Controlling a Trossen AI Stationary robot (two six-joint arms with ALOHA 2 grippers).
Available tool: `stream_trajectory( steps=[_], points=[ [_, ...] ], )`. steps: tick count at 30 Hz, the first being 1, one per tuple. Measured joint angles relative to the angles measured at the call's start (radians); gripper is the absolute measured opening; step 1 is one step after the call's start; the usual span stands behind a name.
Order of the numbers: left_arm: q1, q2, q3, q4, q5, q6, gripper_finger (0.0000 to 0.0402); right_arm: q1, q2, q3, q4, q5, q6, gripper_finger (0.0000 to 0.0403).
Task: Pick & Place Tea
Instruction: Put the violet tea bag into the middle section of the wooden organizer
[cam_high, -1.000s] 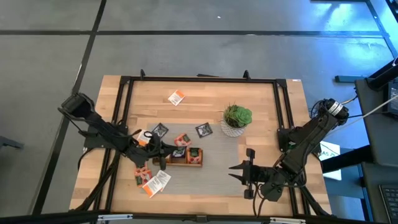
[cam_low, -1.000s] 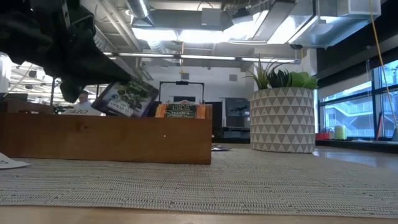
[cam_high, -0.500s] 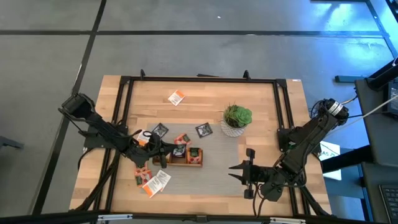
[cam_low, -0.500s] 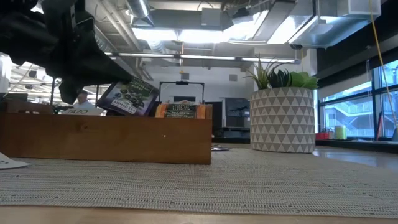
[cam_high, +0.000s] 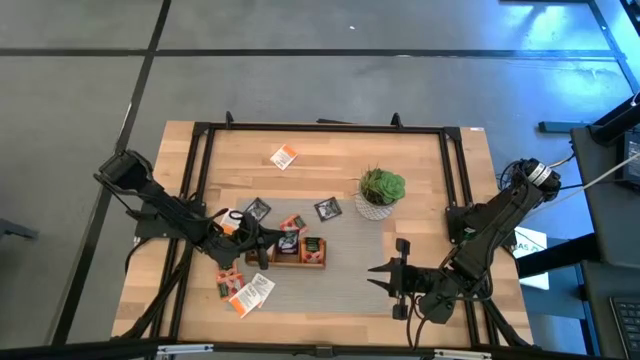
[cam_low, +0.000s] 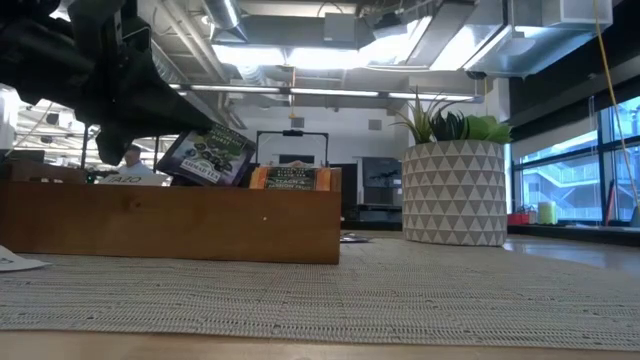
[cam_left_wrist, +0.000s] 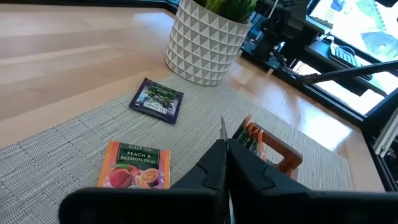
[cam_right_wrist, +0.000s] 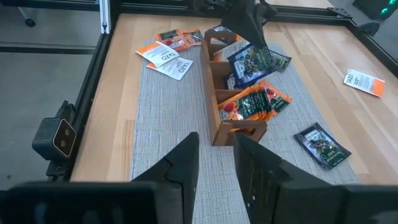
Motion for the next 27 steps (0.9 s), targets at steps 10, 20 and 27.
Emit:
stream_trajectory(
  steps=[10,20,27],
  points=[
    [0.002,0.000,0.000,0.000,-0.011,0.002,0.0064,0.000,0.000,0.000,0.000,0.000,0.000,0.0104],
    [0.005,-0.015,0.002,0.206,0.027,0.207,0.0084,0.000,0.000,0.000,0.000,-0.001,0.000,0.0103],
    [0.005,-0.018,0.059,0.276,0.175,0.353,0.0083,-0.002,0.019,0.000,0.006,0.090,0.000,0.0103]
  ],
)
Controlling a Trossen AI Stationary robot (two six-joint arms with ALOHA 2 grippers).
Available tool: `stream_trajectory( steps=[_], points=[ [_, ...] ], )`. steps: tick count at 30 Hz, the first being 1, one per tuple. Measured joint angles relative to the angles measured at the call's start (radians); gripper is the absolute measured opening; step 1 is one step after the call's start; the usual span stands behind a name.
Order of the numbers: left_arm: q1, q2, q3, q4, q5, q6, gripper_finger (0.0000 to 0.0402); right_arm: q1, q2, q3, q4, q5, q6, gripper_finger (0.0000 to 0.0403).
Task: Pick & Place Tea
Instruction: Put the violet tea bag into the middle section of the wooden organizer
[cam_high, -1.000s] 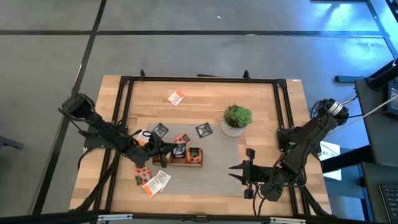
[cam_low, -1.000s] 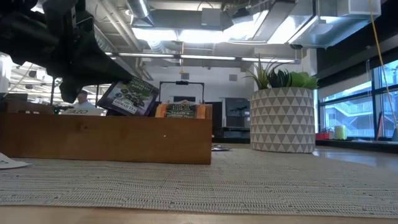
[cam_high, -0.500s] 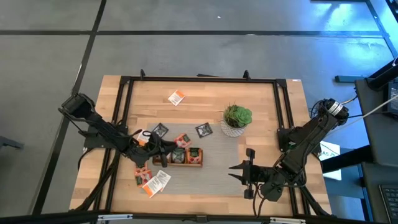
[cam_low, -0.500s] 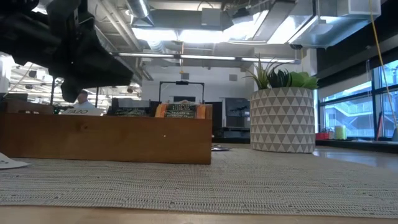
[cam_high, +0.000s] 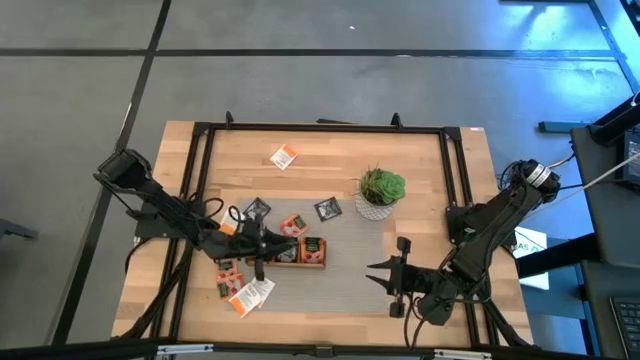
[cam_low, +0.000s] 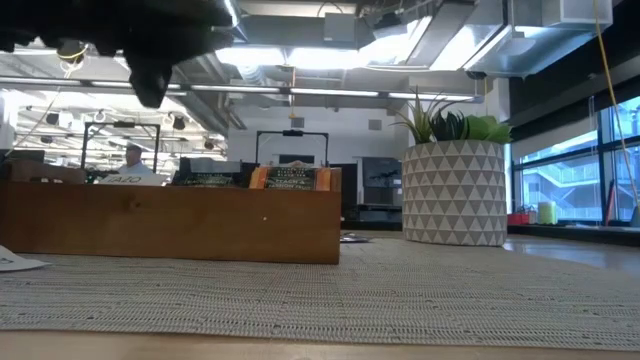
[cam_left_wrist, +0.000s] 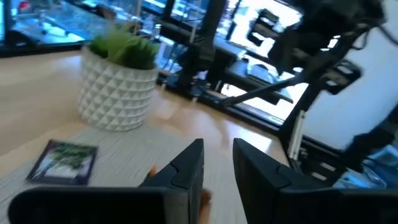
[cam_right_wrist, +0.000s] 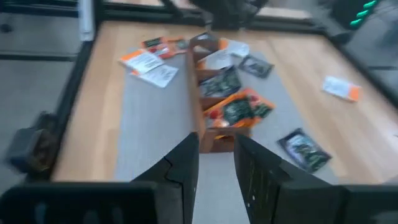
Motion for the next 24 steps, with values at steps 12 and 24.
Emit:
stream_trajectory(
  steps=[12,24],
  points=[
    [0.146,0.000,0.030,-0.068,0.187,-0.027,0.0080,-0.278,0.087,0.000,0.061,-0.172,0.022,0.0103],
    [0.444,0.000,0.030,-0.260,0.465,0.033,0.0083,-0.582,0.079,0.000,0.117,-0.508,-0.229,0.0103]
  ],
)
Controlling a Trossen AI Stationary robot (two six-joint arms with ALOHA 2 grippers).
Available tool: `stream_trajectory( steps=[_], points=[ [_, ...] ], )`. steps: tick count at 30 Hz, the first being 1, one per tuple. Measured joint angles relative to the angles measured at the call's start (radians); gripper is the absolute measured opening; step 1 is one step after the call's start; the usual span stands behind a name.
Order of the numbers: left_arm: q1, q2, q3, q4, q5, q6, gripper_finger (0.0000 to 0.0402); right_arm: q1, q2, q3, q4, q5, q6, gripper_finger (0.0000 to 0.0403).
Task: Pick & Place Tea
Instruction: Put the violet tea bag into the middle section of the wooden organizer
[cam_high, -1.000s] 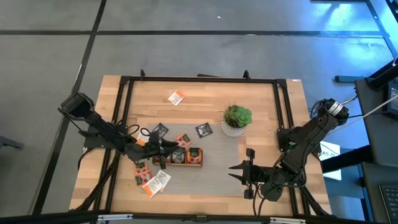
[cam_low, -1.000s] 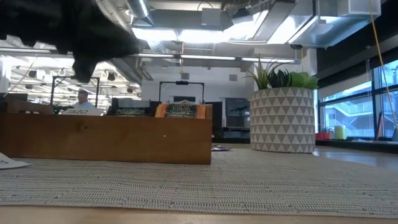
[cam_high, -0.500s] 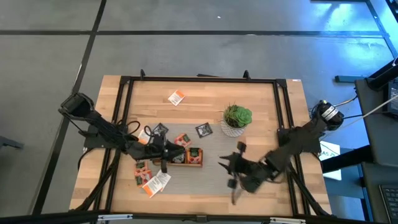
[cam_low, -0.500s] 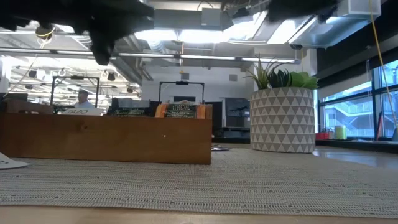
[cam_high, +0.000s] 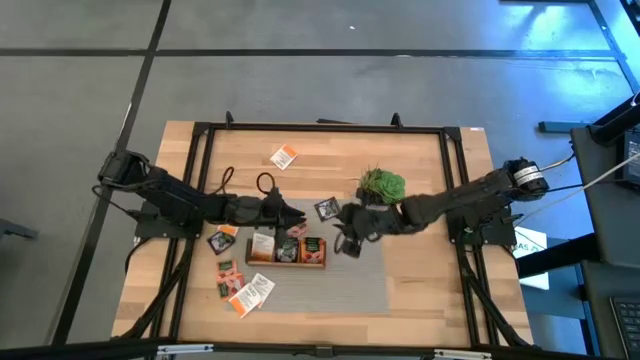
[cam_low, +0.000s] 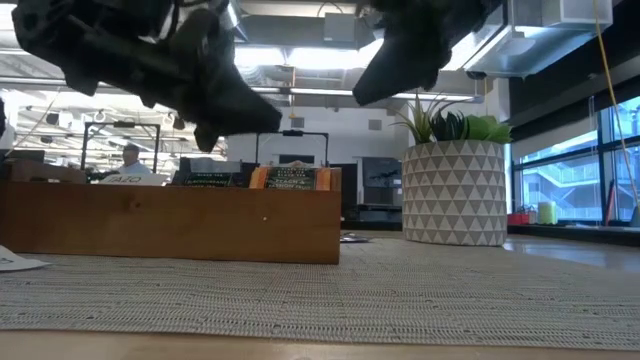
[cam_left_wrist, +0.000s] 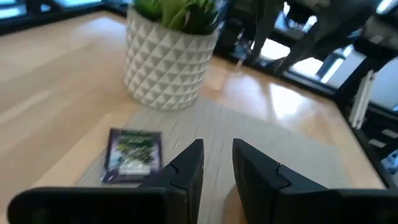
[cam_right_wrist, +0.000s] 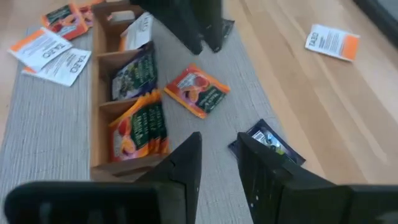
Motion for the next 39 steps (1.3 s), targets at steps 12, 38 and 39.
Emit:
stream_trajectory(
  steps=[12,38,39],
  points=[
    [0.007,0.000,0.000,-0.096,0.035,-0.070,0.0084,-0.037,0.003,0.000,-0.005,-0.035,0.114,0.0103],
    [0.275,0.000,0.000,-0.110,0.209,0.089,0.0082,-0.329,0.003,0.000,0.108,-0.346,-0.470,0.0163],
    [0.281,0.000,0.000,-0.110,0.209,0.088,0.0082,-0.335,0.003,0.000,0.108,-0.346,-0.471,0.0173]
  ],
)
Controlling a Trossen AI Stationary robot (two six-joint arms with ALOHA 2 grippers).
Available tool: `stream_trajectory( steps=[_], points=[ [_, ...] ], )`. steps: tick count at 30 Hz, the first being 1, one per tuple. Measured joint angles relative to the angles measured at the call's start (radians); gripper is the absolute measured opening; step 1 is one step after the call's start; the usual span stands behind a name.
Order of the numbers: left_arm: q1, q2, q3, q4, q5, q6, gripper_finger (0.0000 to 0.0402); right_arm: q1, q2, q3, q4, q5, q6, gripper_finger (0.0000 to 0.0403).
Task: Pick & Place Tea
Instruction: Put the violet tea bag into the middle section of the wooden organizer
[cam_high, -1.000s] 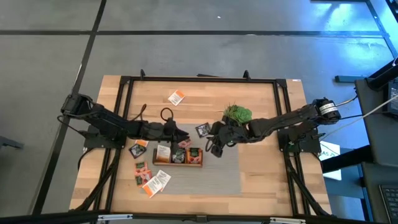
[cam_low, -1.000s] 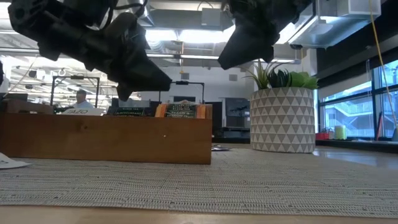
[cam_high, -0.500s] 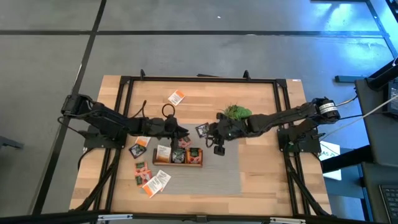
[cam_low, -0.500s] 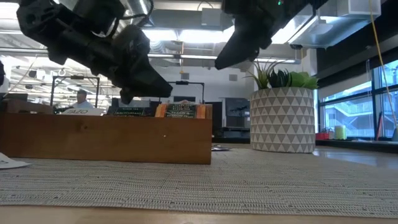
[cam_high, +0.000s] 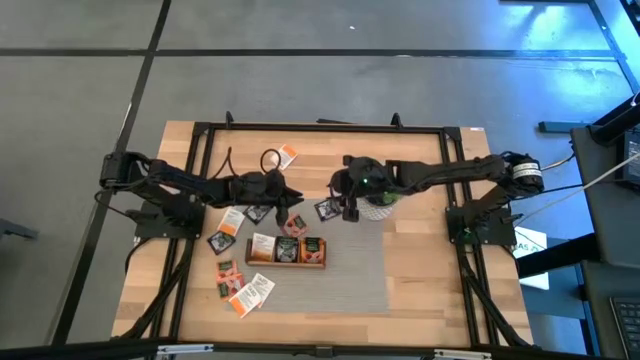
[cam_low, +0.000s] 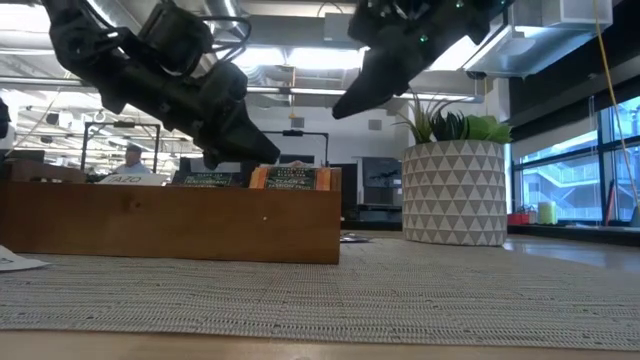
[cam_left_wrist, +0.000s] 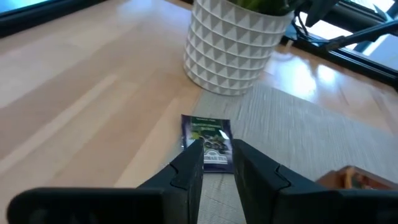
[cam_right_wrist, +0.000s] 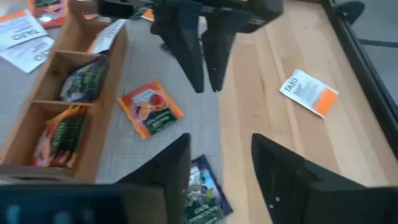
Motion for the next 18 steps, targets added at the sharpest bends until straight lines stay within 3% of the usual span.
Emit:
stream_trajectory(
  steps=[7,15,18],
  points=[
    [0.019,0.000,0.000,-0.034,0.048,0.000,0.0084,-0.013,0.002,0.000,-0.007,0.000,0.007,0.0218],
    [0.042,0.000,0.000,-0.105,0.109,0.074,0.0083,-0.033,0.079,0.011,0.041,-0.005,-0.113,0.0211],
    [0.061,0.000,0.000,-0.102,0.111,0.109,0.0083,-0.060,0.147,0.046,0.036,-0.052,-0.145,0.0204]
  ],
)
